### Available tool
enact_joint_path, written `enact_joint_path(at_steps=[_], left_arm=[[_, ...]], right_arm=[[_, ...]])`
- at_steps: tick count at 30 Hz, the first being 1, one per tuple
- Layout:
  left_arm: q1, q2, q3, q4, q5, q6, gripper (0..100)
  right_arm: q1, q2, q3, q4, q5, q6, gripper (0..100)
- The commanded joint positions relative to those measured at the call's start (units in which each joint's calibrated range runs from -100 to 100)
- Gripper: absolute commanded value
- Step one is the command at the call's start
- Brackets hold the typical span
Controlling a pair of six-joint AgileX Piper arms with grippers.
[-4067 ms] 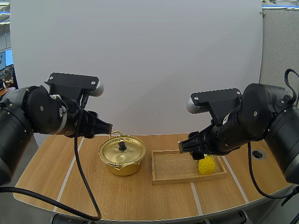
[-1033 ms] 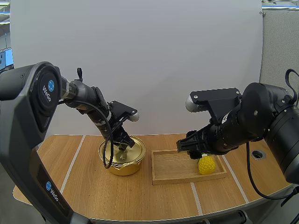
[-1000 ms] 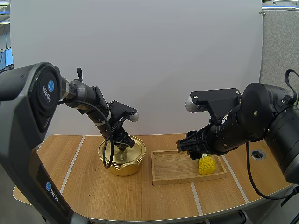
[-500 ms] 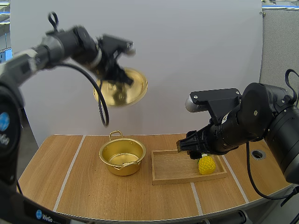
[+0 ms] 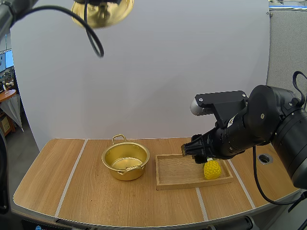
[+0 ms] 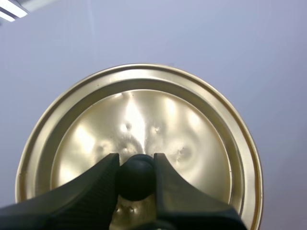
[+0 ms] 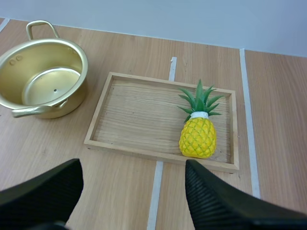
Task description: Open the pot, put the pineapple inside, and close it
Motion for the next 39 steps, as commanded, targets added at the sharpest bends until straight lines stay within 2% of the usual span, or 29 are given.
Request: enact_joint_path(at_steps=[1, 4, 10, 17, 31, 39], left_arm=[[-0.03, -0.5, -3.8, 0.5, -5.8, -0.5, 0], [-0.03, -0.5, -6.1, 0.6, -11.6, -0.5, 0], [-0.03, -0.5, -6.8, 0.6, -23.5, -0.5, 0], [-0.03, -0.5, -6.8, 0.6, -24.4, -0.5, 0], [-0.03, -0.5, -6.8, 0.6, -24.4, -0.5, 0], [-0.03, -0.5, -6.8, 0.6, -24.4, -0.5, 0]], right_arm=[[-0.2, -0.2, -0.4, 0.3, -2.3, -0.3, 100], [-0.2, -0.2, -0.4, -0.6, -2.9, -0.2, 100], [-0.2, -0.2, -0.4, -6.7, -3.6, 3.6, 100], [-0.2, 4.4, -0.4, -13.3, -4.8, 8.2, 100], [-0.3, 17.8, -5.9, -14.0, -8.6, 8.7, 100], [-3.4, 21.4, -5.9, -14.0, -12.5, 7.8, 100]])
